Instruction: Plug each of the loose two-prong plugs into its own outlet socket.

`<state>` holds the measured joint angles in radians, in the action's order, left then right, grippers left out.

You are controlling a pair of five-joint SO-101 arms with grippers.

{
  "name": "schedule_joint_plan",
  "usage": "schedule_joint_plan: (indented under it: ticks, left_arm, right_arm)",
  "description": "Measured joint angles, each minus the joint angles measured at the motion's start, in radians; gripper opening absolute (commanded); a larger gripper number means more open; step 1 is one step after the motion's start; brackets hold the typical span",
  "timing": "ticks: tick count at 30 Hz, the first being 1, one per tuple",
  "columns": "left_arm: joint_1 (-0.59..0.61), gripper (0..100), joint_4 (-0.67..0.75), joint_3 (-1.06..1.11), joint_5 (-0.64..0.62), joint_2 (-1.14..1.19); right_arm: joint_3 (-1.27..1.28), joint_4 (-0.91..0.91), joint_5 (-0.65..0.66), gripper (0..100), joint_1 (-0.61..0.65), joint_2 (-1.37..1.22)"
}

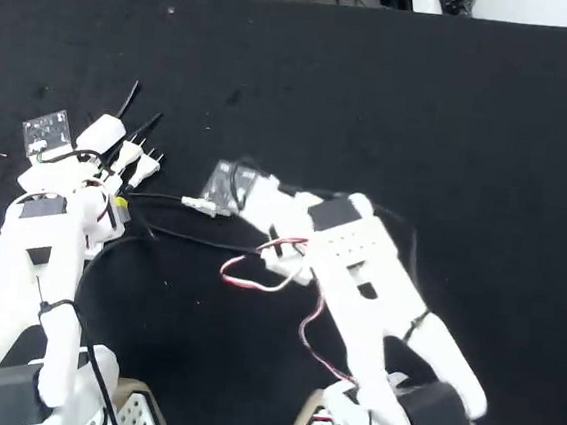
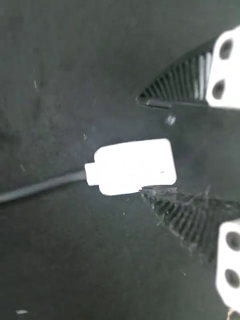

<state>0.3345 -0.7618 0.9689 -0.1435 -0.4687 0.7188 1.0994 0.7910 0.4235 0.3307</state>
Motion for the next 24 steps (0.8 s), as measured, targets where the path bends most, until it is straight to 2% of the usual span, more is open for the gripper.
schedule_joint_plan:
  ticks: [3,6,13,24]
  left_arm:
    - [0.0,21,0.0,0.0,0.0,0.0]
    - [0.02,21,0.0,0.0,0.0,0.0]
    - [0.175,21,0.005,0.0,-0.038,0.0]
    - [0.302,21,0.008,0.0,-0.18,0.0]
  right_arm:
    - [-0.094,0.098,-0.034,23.3,0.012,0.063]
    - [-0.144,0.1,-0.081,23.3,0.074,0.072]
    - [-0.23,-0.077,-0.199,23.3,0.173,-0.164]
    - [-0.436,-0.242,-0.213,23.3,0.206,-0.511]
